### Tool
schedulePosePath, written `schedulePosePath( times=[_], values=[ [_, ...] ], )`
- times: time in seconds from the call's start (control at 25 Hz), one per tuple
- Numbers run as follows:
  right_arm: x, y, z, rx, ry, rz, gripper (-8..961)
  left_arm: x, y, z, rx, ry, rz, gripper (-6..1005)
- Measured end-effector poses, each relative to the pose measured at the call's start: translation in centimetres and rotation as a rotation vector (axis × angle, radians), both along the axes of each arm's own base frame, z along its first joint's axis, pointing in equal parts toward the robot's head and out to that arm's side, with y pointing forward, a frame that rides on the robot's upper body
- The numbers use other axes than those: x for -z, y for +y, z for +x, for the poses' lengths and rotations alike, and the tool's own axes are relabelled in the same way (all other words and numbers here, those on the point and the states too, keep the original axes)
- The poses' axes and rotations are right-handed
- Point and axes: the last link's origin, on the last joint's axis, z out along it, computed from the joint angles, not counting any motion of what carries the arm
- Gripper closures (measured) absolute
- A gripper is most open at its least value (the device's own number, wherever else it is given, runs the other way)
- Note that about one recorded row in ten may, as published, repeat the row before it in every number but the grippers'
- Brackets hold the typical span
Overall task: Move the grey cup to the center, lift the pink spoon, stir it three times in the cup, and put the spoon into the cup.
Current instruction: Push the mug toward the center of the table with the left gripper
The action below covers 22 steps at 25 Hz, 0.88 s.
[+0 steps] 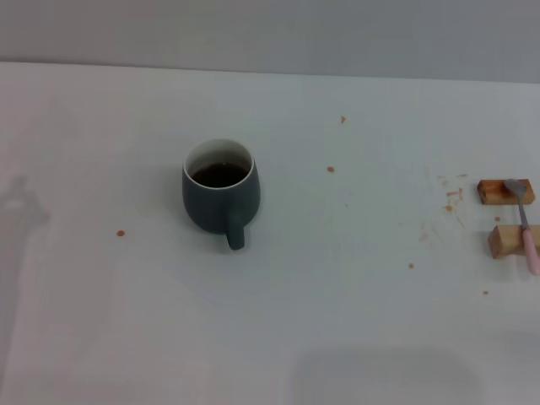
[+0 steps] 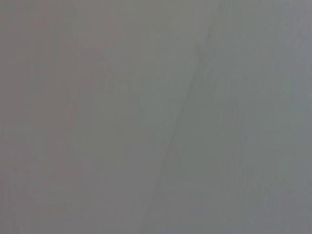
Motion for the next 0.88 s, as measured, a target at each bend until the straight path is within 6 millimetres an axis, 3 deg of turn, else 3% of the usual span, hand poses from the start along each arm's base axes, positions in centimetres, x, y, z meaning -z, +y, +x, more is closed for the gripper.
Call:
schedulePosePath(
  times=[0.2, 0.88],
  values=[
    [0.3, -0.8, -0.6, -0.050, -0.038, -0.021, 363, -0.3, -0.6, 0.1, 0.026, 0.029, 0.015, 1001],
    [1.4, -0.8, -1.9, -0.187, -0.066, -0.145, 364, 0.7, -1.0, 0.7, 0.099, 0.028, -0.075, 1000]
  ],
)
